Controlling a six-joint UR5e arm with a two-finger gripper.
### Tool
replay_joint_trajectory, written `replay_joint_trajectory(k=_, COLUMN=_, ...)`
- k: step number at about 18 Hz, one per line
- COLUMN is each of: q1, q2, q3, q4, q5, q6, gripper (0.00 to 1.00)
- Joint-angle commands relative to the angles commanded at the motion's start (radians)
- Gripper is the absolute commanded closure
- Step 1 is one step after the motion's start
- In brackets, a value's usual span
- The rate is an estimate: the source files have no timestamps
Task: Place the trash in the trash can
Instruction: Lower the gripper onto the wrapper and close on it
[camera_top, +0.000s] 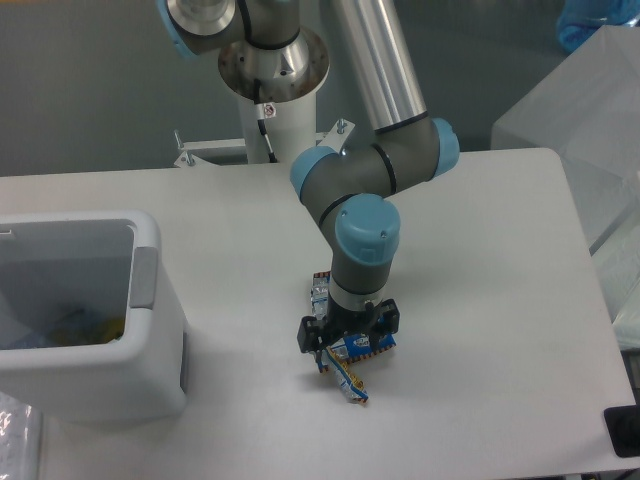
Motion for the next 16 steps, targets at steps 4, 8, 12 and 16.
replay_joint_trajectory(k=4, q1=-0.014, q2=-0.009, q3=-0.002, q4=0.0, q5=0.011, q6=0.002, gripper=0.04)
replay_joint_trajectory(k=8, q1=-0.02, q2=-0.018, q3=-0.006, q4=0.0, q5=0.035, q6=0.003, gripper=0.32)
replay_joint_trajectory(k=12, q1=-0.02, q2=-0.022, q3=-0.006, q4=0.0, q5=0.037, q6=0.006, gripper=0.56)
replay_joint_trajectory(k=16, q1=-0.02, q2=-0.022, q3=-0.006, q4=0.0, q5=0.04, q6=0.009, gripper=0.87)
